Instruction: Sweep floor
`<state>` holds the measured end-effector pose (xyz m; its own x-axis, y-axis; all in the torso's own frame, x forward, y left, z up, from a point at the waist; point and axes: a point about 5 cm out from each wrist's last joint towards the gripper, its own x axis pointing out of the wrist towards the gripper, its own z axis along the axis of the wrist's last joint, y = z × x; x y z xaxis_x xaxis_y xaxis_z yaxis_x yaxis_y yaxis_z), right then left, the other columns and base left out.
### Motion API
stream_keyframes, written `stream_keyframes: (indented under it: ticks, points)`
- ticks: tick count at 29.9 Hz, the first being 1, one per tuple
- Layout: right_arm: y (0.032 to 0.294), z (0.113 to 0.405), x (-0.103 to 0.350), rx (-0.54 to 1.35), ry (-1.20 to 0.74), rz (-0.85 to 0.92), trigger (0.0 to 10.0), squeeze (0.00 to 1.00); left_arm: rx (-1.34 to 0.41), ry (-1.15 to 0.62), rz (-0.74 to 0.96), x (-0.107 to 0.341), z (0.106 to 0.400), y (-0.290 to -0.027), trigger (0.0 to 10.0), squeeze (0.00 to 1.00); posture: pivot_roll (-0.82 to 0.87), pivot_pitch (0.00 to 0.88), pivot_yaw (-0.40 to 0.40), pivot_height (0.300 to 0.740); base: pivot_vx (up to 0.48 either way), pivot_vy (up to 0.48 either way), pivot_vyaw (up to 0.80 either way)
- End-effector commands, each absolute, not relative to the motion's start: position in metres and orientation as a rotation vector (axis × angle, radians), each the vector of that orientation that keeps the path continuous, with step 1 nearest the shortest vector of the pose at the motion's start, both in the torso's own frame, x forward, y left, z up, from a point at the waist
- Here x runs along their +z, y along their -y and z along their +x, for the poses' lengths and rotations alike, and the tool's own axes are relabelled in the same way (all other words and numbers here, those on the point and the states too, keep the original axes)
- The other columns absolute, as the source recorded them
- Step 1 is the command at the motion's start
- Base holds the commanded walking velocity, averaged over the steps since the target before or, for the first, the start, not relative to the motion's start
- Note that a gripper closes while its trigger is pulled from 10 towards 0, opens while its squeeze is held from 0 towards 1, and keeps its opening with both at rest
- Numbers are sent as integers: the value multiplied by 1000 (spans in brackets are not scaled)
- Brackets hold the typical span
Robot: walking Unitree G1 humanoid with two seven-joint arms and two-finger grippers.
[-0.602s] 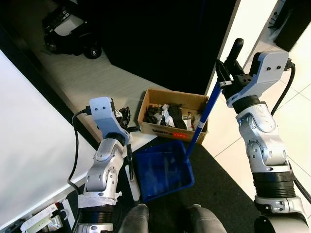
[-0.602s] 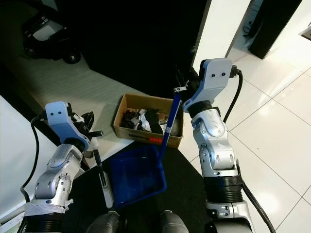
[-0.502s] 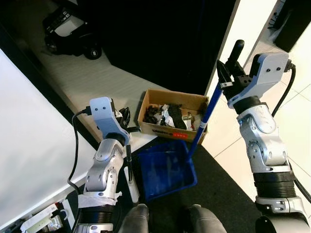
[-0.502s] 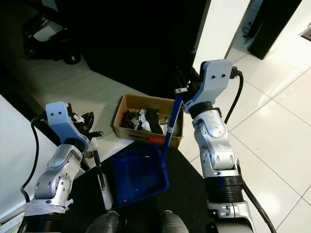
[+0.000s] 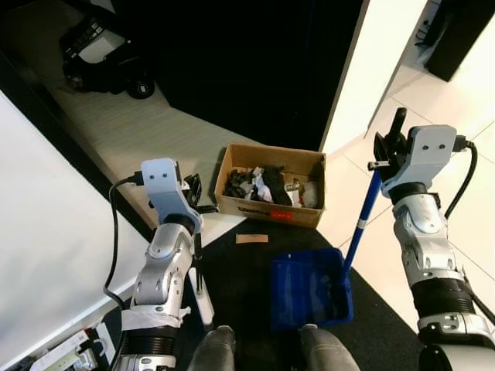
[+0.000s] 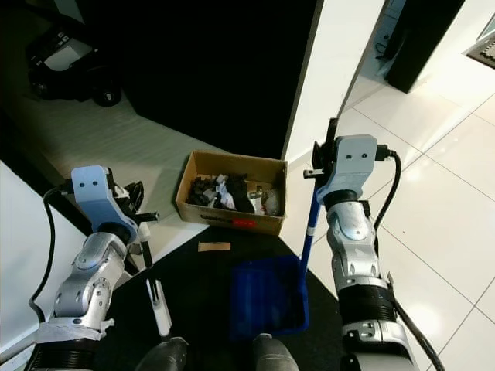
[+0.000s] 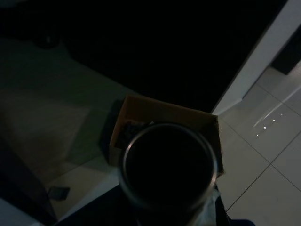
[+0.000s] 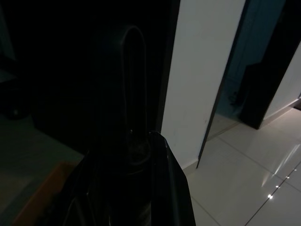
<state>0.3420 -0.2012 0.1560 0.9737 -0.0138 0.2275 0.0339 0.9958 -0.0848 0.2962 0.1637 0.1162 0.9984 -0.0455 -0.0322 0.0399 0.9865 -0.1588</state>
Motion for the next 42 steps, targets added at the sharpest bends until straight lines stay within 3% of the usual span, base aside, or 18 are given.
stream_keyframes:
  ticks: [1, 12, 30, 42]
  points:
    - [202, 344, 162, -28, 273, -109, 10000, 0, -56, -18, -124, 121, 299, -167, 10000, 0, -3, 116, -6, 740, 0, 0, 0]
    - [196, 346, 154, -1, 273, -93, 10000, 0, -69, 18, -148, 125, 300, -162, 10000, 0, -6, 117, -12, 740, 59, 0, 0]
    - [223, 343, 132, -96, 158, -212, 10000, 0, -89, 21, -152, 125, 302, -158, 10000, 0, -16, 116, -9, 740, 480, 0, 0]
    - [222, 344, 131, -91, 159, -219, 10000, 0, -93, 22, -152, 125, 303, -158, 10000, 0, -14, 110, -11, 740, 469, 0, 0]
